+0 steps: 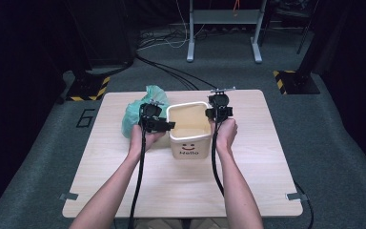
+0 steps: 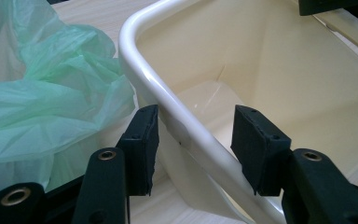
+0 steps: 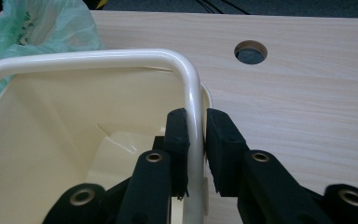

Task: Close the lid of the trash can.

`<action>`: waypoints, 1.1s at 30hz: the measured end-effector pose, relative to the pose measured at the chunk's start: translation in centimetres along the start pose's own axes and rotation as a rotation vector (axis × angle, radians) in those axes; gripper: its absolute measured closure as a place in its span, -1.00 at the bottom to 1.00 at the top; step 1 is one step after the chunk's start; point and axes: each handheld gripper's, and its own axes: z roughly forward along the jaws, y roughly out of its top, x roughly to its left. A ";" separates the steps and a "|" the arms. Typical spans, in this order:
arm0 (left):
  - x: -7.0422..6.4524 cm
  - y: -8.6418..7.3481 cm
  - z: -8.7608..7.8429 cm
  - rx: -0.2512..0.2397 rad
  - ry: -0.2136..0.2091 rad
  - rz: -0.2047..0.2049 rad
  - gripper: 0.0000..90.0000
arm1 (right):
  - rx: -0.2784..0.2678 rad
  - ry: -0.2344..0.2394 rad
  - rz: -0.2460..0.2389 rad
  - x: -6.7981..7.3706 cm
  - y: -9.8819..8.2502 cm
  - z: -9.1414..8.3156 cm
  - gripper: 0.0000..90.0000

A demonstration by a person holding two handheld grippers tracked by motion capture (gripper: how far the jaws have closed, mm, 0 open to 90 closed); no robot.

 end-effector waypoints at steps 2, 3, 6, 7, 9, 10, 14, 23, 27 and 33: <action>0.1 0.0 0.0 -0.003 0.006 0.002 0.19 | -0.004 0.024 0.013 -0.3 -0.1 -0.1 0.71; 0.2 0.0 0.0 0.001 0.016 0.007 0.24 | -0.005 0.034 0.016 -0.4 -0.2 -0.1 0.69; 0.4 0.0 0.3 0.012 0.015 0.009 0.34 | -0.010 0.058 0.017 -0.8 -0.4 -0.1 0.64; 0.4 0.0 0.5 0.016 0.018 0.011 0.35 | -0.011 0.065 0.014 -0.9 -0.5 -0.1 0.64; 0.4 0.0 0.7 0.008 0.023 0.016 0.37 | -0.017 0.079 0.010 -1.1 -0.6 -0.1 0.64; 0.4 0.0 0.7 0.006 0.027 0.017 0.38 | -0.019 0.086 0.017 -1.3 -0.7 -0.1 0.63; 0.2 0.1 1.0 0.005 0.043 0.030 0.40 | -0.017 0.103 0.030 -1.8 -0.8 0.1 0.60; -0.1 -0.1 1.1 -0.015 0.066 0.072 0.41 | -0.016 0.131 0.036 -2.3 -1.6 0.9 0.63; -0.2 -0.3 1.1 -0.026 0.075 0.089 0.42 | -0.017 0.152 0.044 -2.6 -1.8 1.3 0.60; -0.2 -0.3 1.2 -0.028 0.070 0.094 0.42 | -0.020 0.153 0.030 -2.6 -1.9 1.3 0.59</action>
